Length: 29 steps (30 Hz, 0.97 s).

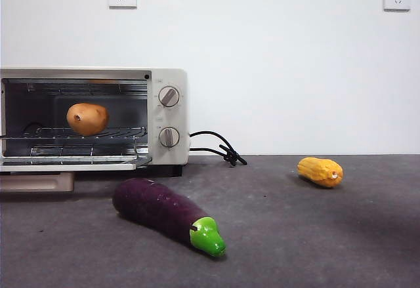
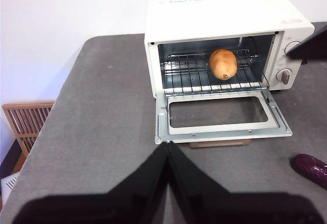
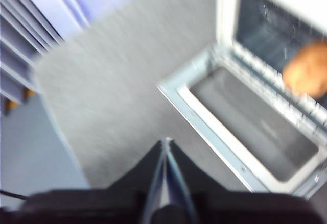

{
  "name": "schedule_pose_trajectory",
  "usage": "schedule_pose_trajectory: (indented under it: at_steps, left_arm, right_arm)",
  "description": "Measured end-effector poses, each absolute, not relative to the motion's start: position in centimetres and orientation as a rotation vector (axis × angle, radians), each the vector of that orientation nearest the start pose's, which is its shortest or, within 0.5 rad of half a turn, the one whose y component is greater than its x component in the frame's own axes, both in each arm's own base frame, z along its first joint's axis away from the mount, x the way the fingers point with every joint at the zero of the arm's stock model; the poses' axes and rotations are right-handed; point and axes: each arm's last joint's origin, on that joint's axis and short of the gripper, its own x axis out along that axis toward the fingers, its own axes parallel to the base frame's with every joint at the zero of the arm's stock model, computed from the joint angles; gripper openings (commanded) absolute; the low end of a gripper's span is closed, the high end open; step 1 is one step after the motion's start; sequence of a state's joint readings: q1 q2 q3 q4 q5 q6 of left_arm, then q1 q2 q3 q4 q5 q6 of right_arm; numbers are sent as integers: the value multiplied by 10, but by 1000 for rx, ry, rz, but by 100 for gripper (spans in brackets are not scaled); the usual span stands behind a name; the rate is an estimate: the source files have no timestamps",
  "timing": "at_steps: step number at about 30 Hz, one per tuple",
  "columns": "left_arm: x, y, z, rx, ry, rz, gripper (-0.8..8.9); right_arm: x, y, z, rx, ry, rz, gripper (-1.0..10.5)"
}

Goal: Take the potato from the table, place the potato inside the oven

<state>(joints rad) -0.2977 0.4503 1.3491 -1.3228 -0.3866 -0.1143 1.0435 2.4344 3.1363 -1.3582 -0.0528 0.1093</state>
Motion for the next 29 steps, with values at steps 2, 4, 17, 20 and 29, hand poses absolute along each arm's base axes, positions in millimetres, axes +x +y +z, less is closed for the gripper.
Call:
schedule_pose_trajectory:
  at_steps: [2, 4, 17, 20, 29]
  left_arm:
    - [-18, 17, 409, 31, 406, 111, -5]
    - [-11, 15, 410, 39, 429, 112, -5]
    - [59, -7, 410, 201, 656, 102, -7]
    - [74, -11, 409, 220, 687, 100, -8]
    - [123, -21, 405, 231, 727, 123, -9]
  right_arm:
    - [209, 367, 449, -203, 594, 1038, -8]
    - [195, 346, 476, -180, 535, 1053, -9]
    - [153, 267, 503, -350, 602, 976, -3]
    - [144, 250, 487, -414, 670, 933, -3]
    - [121, 195, 436, -568, 779, 683, -2]
